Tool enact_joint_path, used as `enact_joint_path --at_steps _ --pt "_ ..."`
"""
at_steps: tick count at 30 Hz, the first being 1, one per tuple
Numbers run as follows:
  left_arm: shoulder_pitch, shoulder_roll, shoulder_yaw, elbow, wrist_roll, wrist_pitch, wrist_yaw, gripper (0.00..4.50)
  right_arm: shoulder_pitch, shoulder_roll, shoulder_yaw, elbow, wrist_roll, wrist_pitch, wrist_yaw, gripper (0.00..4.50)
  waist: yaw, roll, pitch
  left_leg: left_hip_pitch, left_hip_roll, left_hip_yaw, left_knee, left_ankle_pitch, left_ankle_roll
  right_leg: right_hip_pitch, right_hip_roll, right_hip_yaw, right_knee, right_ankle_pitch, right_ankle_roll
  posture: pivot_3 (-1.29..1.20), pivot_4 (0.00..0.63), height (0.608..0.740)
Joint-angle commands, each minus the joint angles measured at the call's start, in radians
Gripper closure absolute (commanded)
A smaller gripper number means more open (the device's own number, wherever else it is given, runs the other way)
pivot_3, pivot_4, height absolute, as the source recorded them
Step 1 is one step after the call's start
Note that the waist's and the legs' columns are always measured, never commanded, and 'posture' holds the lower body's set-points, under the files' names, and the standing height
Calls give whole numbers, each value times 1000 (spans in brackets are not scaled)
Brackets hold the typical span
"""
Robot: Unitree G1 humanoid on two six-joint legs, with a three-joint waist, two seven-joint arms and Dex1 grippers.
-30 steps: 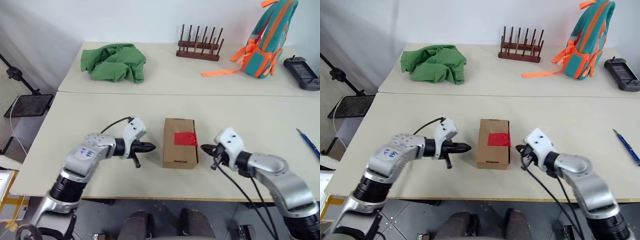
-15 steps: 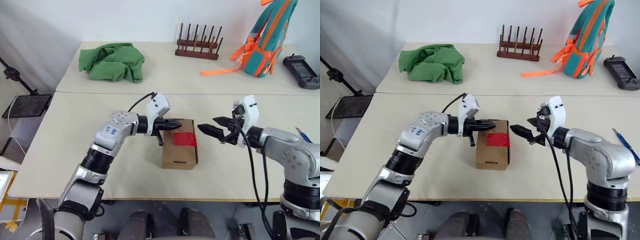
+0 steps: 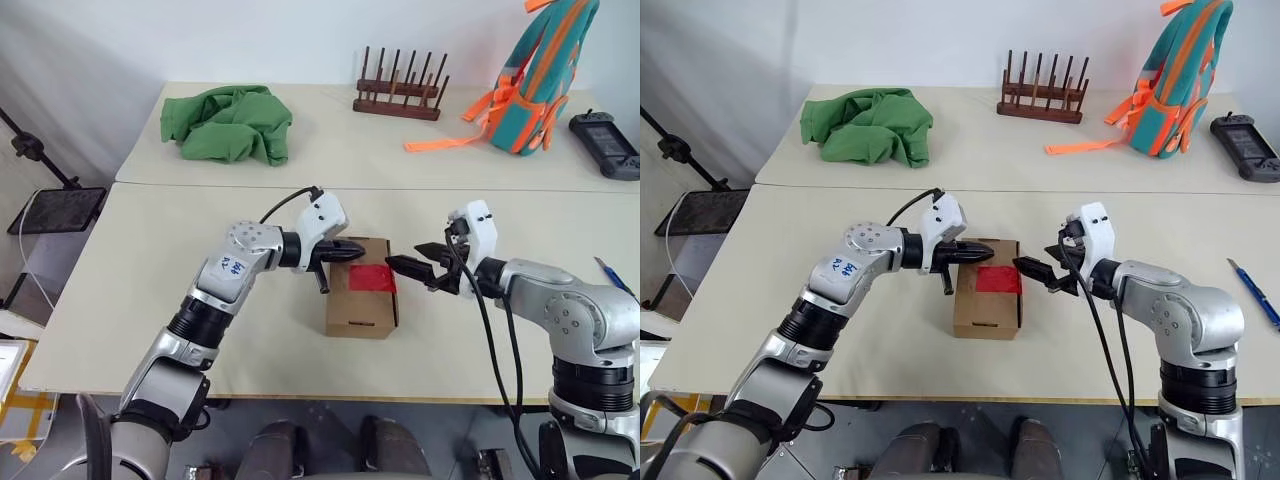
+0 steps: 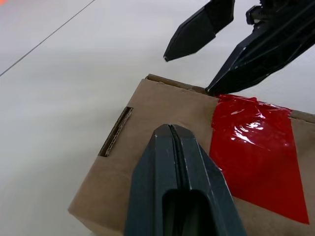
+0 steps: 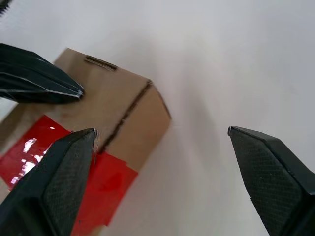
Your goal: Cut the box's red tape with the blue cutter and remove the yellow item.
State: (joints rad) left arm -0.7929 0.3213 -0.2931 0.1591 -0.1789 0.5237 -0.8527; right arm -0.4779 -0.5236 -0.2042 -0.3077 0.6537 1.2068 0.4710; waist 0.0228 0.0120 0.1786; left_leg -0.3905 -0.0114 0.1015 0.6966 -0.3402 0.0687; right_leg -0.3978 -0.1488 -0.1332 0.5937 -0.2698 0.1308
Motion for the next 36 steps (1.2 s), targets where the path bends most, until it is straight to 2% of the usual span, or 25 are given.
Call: enact_joint_path --at_steps 1,23,32,36 --pt "22 0 -10 -35 11 4 -3 4500 -18 -11 -22 -2 14 7 -9 31 0 0 0 0 0 0 0 0 0 0 0 0 0 0 0 0 150 740" --pt "68 0 -37 -53 35 14 -15 4500 43 -73 8 55 -22 37 -25 31 -1 0 0 3 0 -2 1 0 0 4 -1 -1 0 0 0 0 150 740" --pt "71 3 -37 -58 42 15 -18 4500 -46 -129 135 -41 -35 130 -19 31 0 0 0 2 1 -3 1 0 -1 3 -1 0 -1 0 0 0 150 740" --pt "74 1 -37 -59 43 15 -15 4500 -2 -217 249 -73 -119 37 -1 31 0 0 0 1 1 -4 0 -1 -1 3 -1 0 -2 0 0 0 150 740"
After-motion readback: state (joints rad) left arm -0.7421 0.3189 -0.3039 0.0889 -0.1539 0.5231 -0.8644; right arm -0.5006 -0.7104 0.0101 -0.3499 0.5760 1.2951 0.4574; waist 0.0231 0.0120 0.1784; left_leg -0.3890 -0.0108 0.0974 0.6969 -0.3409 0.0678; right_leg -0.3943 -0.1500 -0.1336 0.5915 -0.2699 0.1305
